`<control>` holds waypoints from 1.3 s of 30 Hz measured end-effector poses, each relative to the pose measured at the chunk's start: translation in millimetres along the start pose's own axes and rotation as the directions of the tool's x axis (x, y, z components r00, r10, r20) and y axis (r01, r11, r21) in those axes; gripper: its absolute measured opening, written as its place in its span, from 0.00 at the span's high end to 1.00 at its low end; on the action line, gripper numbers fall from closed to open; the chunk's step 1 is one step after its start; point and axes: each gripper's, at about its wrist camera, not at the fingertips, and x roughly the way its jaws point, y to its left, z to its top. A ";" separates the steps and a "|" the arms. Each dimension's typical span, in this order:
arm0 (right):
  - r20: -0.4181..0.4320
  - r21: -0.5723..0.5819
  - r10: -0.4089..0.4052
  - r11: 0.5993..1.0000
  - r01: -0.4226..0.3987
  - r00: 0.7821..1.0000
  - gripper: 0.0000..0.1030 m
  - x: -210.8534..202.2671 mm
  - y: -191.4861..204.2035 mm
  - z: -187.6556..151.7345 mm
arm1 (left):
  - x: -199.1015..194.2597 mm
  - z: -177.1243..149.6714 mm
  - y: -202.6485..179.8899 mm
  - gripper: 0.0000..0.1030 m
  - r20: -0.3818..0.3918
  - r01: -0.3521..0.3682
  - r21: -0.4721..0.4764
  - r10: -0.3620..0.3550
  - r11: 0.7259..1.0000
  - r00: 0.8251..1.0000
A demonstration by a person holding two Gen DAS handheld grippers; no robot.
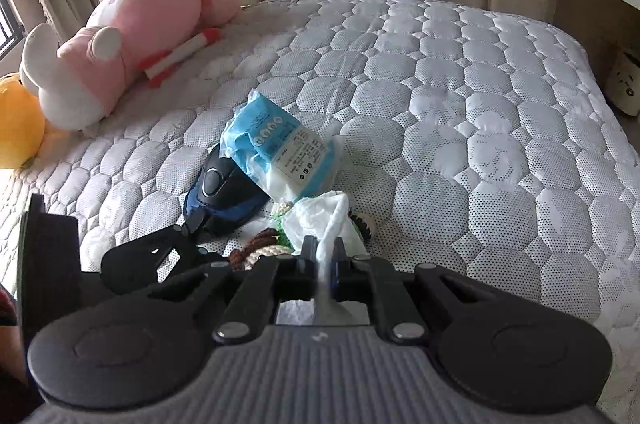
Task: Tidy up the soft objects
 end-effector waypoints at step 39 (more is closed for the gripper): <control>0.179 0.366 -0.086 0.931 0.015 0.980 0.91 -43.9 -114.1 8.3 | -35.0 34.6 -23.2 0.31 0.229 -0.131 0.115 0.102 0.985 0.968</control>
